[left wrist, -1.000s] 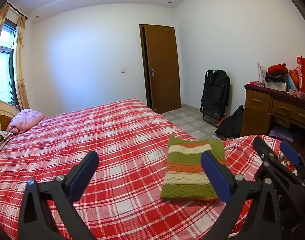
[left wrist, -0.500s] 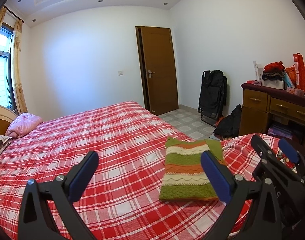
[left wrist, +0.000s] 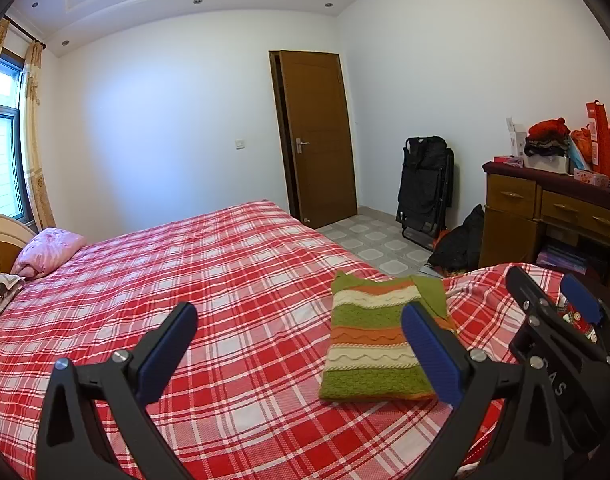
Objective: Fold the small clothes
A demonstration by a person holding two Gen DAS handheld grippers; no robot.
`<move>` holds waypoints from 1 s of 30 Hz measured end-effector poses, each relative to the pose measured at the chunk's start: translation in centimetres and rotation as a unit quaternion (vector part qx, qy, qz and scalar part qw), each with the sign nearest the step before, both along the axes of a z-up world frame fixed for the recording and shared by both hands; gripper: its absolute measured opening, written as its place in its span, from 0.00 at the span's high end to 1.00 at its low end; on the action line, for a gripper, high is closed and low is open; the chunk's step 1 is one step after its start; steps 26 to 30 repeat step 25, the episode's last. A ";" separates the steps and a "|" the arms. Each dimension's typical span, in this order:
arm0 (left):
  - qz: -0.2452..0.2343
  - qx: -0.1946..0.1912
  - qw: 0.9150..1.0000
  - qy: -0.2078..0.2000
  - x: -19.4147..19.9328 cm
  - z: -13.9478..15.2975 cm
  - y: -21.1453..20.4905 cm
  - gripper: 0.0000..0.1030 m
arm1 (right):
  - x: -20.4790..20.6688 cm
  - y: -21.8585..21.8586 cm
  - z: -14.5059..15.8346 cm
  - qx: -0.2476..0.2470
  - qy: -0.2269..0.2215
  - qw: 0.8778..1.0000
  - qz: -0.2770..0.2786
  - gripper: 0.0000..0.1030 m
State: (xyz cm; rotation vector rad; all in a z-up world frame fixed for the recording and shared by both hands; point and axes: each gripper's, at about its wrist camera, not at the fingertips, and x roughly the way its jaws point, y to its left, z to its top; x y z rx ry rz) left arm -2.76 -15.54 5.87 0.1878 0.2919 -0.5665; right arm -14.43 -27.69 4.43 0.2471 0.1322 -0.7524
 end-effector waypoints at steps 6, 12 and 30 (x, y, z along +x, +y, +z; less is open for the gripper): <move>-0.007 0.001 1.000 -0.001 0.0 0.1 -0.3 0.00 | 0.0 -0.3 -0.2 0.010 0.001 1.000 -0.002 0.27; 0.009 0.008 1.000 -0.016 -0.4 0.0 -0.7 0.00 | 0.0 -0.3 -0.1 0.010 0.002 1.000 -0.004 0.27; -0.016 0.020 0.999 0.028 0.4 -0.7 -1.3 0.00 | 0.1 -1.0 -0.3 0.015 0.008 1.000 -0.009 0.27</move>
